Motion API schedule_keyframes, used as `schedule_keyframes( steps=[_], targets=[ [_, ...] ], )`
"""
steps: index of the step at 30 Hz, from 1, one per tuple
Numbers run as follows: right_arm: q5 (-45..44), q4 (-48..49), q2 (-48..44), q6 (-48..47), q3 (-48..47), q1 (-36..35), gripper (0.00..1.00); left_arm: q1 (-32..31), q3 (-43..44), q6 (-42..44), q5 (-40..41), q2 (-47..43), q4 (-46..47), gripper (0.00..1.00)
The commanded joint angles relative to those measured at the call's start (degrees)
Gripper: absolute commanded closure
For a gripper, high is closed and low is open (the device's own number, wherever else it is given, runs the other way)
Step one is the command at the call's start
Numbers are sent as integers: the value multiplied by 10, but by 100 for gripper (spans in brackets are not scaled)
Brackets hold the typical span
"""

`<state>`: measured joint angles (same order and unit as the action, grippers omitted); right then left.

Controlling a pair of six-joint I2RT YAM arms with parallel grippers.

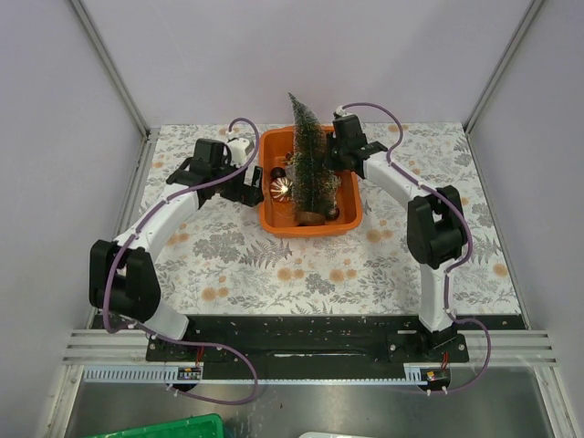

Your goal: Decorate the small christmas tree

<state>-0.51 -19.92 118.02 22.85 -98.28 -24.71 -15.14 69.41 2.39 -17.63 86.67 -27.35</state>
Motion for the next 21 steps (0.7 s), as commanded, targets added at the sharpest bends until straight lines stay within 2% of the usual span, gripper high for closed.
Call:
schedule_keyframes(
  steps=[1, 4, 15, 18, 21],
  targets=[
    [17, 58, -39, 0, 18, -4, 88, -11, 49, -12, -8, 27, 41, 1],
    [22, 89, -77, 2, 46, -5, 99, -16, 69, -16, -5, 56, 41, 1],
    [9, 180, -268, -13, 162, -28, 100, -17, 103, -63, 7, 123, 46, 6],
    [8, 192, -315, -14, 194, -36, 100, -17, 111, -70, 1, 138, 48, 17],
    [-17, 187, -357, -18, 216, -52, 100, -18, 122, -80, -18, 154, 48, 39]
  ],
)
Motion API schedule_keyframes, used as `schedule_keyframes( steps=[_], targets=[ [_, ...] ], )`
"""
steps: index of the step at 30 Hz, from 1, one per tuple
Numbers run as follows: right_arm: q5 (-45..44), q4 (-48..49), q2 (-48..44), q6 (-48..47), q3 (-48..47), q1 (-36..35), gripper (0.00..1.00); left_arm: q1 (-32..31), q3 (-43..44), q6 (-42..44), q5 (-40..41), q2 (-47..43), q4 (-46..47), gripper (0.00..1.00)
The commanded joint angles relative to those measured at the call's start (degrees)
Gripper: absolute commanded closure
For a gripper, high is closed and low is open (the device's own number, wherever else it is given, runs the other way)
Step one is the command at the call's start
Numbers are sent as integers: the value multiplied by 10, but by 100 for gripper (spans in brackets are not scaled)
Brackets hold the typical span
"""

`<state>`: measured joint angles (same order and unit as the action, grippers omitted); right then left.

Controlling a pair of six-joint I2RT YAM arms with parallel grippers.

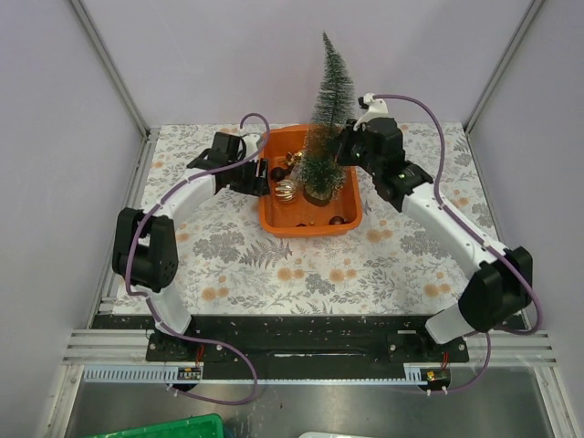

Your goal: Decorate the small christmas tree

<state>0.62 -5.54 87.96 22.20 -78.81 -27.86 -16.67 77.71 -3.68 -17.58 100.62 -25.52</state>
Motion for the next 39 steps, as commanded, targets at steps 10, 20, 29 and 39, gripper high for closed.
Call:
schedule_keyframes(
  steps=[10, 20, 29, 39],
  targets=[
    [-75, 20, -198, -24, 87, -65, 100, -5, 78, -48, -40, 61, 39, 58],
    [-61, 0, -273, -7, 110, -104, 100, -2, 90, -59, -58, 44, 33, 36],
    [-64, 26, -306, 19, 155, -160, 100, 49, 32, -28, -97, -108, -25, 1],
    [-59, 74, -292, 29, 181, -264, 100, 109, -15, -41, -132, -213, -66, 1]
  ],
)
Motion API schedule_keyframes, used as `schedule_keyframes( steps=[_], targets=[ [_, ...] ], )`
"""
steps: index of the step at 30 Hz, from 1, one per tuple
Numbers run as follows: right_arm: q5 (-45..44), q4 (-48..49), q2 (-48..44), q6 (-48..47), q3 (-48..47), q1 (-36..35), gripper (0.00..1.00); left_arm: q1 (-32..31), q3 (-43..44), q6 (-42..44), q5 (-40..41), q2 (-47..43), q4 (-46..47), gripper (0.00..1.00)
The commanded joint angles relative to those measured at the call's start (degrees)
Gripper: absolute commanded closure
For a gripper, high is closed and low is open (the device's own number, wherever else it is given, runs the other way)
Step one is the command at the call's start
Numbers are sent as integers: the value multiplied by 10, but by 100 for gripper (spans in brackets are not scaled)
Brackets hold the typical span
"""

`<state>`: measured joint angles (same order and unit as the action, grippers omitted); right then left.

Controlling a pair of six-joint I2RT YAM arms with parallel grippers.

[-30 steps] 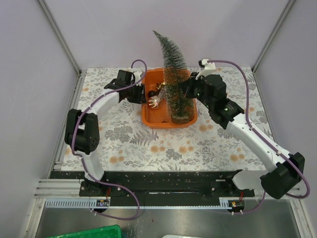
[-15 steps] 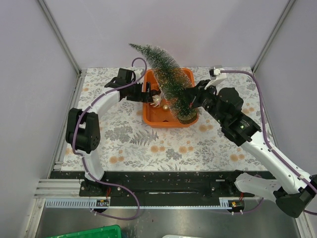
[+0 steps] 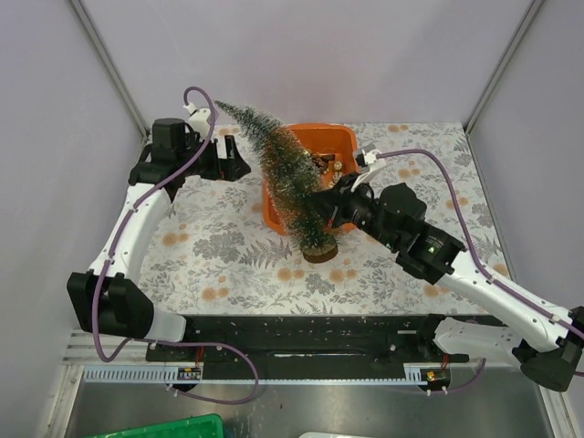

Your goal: Decorate the small christmas tree

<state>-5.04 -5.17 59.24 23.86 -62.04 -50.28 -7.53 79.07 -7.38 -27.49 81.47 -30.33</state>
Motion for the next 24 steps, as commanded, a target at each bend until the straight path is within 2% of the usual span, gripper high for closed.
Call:
schedule_keyframes(
  steps=[1, 11, 19, 24],
  targets=[
    [-1, 75, -4, 14, 20, -47, 100, 23, -33, -5, -35, -28, -19, 1],
    [-39, 103, 19, 14, 79, -123, 100, 48, -66, 3, -72, -88, -34, 1],
    [-55, 202, 46, 3, 157, -142, 100, 49, -77, -1, -91, -122, -32, 1],
    [-84, 200, 61, -21, 167, -155, 100, 50, -87, 13, -99, -145, -40, 1]
  ],
)
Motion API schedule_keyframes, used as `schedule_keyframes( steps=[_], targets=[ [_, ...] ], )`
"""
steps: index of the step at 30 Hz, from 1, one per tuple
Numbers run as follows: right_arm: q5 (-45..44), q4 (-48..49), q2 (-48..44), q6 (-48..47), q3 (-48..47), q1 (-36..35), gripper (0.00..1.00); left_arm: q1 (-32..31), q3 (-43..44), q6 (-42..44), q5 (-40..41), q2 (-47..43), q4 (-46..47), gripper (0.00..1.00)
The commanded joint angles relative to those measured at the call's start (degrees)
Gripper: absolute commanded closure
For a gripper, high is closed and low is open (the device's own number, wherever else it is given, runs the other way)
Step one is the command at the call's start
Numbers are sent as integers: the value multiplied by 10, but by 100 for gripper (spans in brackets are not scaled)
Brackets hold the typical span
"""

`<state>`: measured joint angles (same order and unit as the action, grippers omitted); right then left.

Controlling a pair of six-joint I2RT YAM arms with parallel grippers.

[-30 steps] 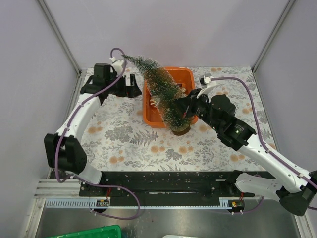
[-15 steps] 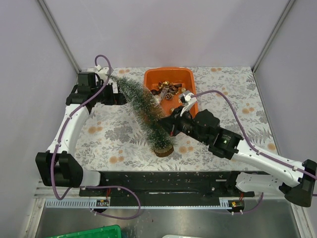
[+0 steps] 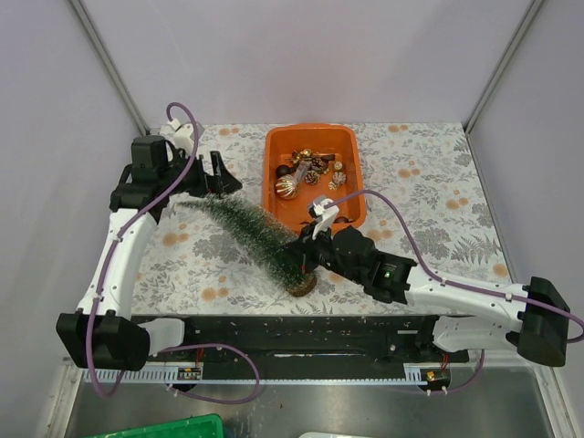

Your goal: Decorate the small christmas tree

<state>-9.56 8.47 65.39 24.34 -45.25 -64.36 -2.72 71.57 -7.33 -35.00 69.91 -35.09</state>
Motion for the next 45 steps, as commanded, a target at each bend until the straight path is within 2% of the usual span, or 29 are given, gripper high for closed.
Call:
schedule_keyframes(
  steps=[1, 6, 14, 18, 22, 34, 37, 40, 43, 45],
  targets=[
    [-48, 62, -2, -32, 3, -17, 100, 2, -19, 20, -18, -34, 6, 1],
    [-71, 76, -18, -34, 37, -20, 100, 2, -45, 27, -19, -52, 5, 1],
    [-84, 119, 2, -13, 61, -20, 100, 2, -15, -4, -33, -51, 0, 1],
    [-130, 135, -7, 21, 94, -20, 100, 2, -15, -9, -27, -62, -2, 1],
    [-163, 123, -30, 43, 117, -20, 100, 2, -15, -5, -17, -71, -5, 1],
    [-174, 18, -148, 100, 174, -25, 99, 2, 15, -32, -32, -79, -7, 1],
    [-168, -6, -166, 104, 176, -25, 82, 2, 23, -32, -31, -75, -11, 1],
    [-163, -29, -178, 104, 170, -24, 53, 2, 23, -30, -30, -73, -13, 1],
    [-157, -62, -198, 100, 158, -24, 37, 2, 19, -24, -21, -71, -13, 1],
    [-154, -81, -220, 95, 145, -24, 31, 2, 17, -21, -16, -67, -12, 1]
  ],
)
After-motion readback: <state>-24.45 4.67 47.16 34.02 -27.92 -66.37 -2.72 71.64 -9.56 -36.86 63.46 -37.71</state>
